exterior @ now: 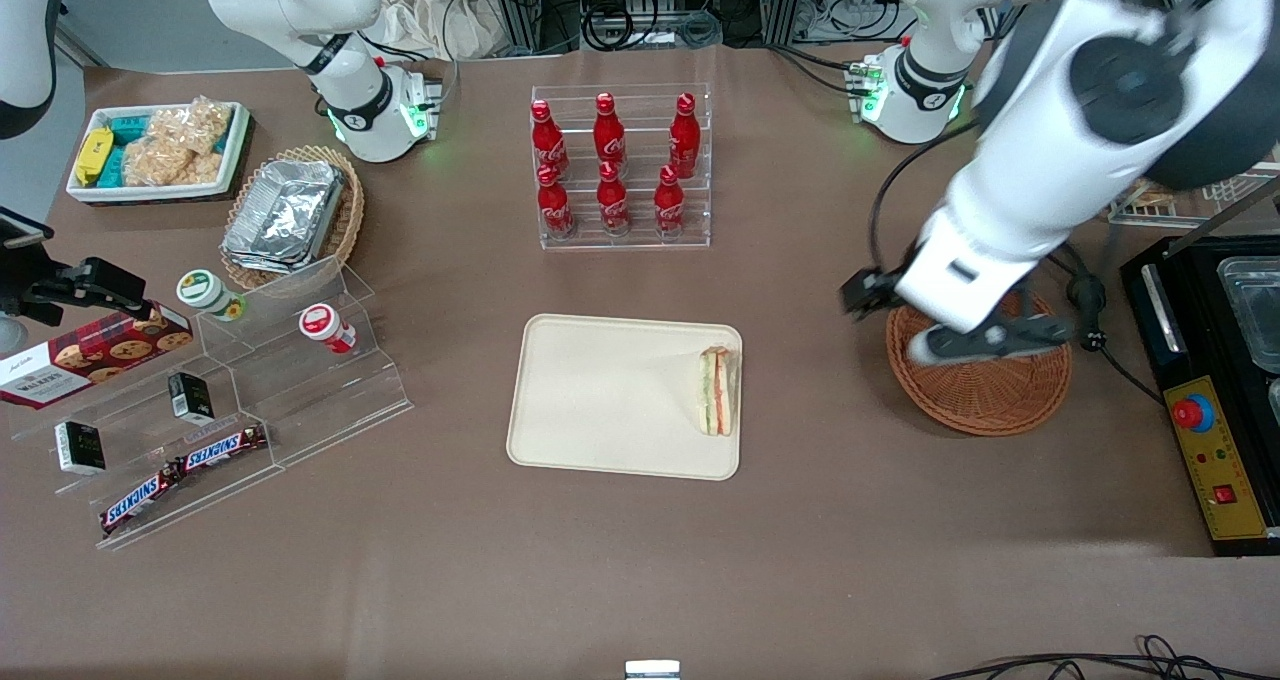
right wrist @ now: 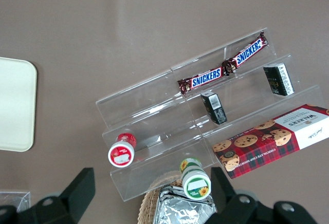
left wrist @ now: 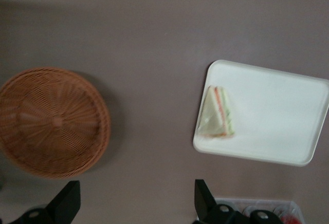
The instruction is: Place sandwich from basket to tray
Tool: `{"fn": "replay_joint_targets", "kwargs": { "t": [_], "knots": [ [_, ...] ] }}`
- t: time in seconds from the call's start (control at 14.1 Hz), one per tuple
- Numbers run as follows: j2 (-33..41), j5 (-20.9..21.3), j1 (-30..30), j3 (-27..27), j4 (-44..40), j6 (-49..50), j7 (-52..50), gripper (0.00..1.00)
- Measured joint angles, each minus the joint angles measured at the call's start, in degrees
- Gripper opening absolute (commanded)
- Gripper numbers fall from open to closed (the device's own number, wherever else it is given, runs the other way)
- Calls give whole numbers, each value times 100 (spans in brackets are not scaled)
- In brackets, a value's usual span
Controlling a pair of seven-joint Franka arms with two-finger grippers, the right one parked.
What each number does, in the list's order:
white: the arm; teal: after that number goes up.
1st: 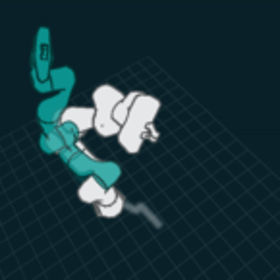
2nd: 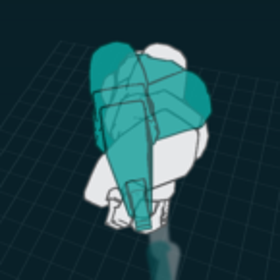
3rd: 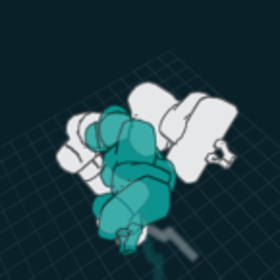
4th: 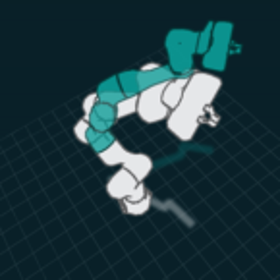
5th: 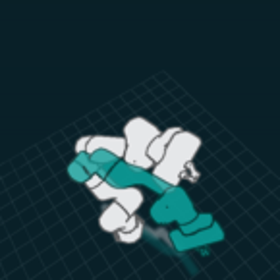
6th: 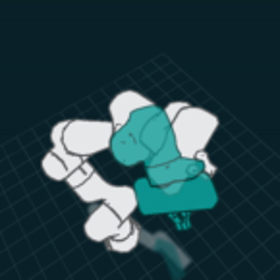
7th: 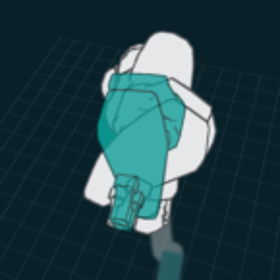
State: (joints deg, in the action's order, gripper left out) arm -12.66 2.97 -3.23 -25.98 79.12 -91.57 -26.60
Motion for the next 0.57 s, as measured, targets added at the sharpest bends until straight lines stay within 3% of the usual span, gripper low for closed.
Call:
{"fn": "replay_joint_targets", "kwargs": {
  "t": [0.28,0.57],
  "knots": [
    [781,-445,-9,1180,316,678,920,100],
    [1182,-498,-8,1522,683,681,1023,100]
  ]
}}
